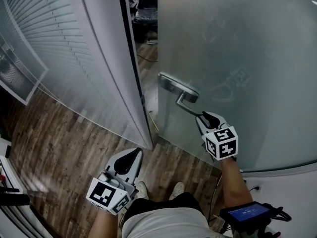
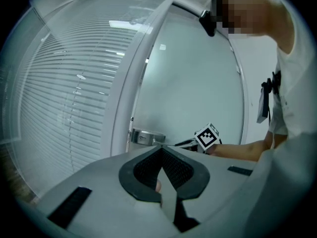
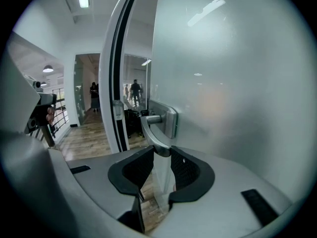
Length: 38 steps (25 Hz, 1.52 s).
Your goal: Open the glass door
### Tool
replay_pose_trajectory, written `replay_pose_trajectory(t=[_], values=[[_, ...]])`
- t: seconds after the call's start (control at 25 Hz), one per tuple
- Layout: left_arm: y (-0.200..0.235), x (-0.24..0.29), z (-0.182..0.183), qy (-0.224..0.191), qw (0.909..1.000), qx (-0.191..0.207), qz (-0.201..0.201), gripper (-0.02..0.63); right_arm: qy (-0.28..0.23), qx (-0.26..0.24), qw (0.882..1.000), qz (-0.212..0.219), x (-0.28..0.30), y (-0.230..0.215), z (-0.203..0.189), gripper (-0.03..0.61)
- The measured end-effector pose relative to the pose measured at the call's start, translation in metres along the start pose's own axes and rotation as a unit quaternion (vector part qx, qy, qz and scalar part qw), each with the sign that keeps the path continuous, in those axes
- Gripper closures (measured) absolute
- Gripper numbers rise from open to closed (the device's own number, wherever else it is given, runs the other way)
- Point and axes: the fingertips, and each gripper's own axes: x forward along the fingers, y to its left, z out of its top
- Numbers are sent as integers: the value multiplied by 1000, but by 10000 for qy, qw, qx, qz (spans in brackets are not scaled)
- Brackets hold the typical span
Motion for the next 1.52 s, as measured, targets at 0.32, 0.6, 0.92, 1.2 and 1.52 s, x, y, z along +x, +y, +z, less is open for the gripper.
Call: replay_pose_trajectory(t=[0.32,0.6,0.92,1.2,1.52], values=[[-1,-21,4,-52,9997,-24,255,615,-8,53,9997,-234,7,-24,11,469],[-1,-18,-1,-103,9988,-77,472,614,5,126,9989,-447,22,-58,11,469],[10,-6,1,-119,9978,-114,635,614,-53,324,9973,-654,48,-96,21,469],[7,7,-9,-130,9966,-56,817,614,-96,463,9955,-821,66,-137,12,469],[12,5,-12,-171,9939,-106,1087,614,-83,570,9925,-1078,81,-170,15,469]])
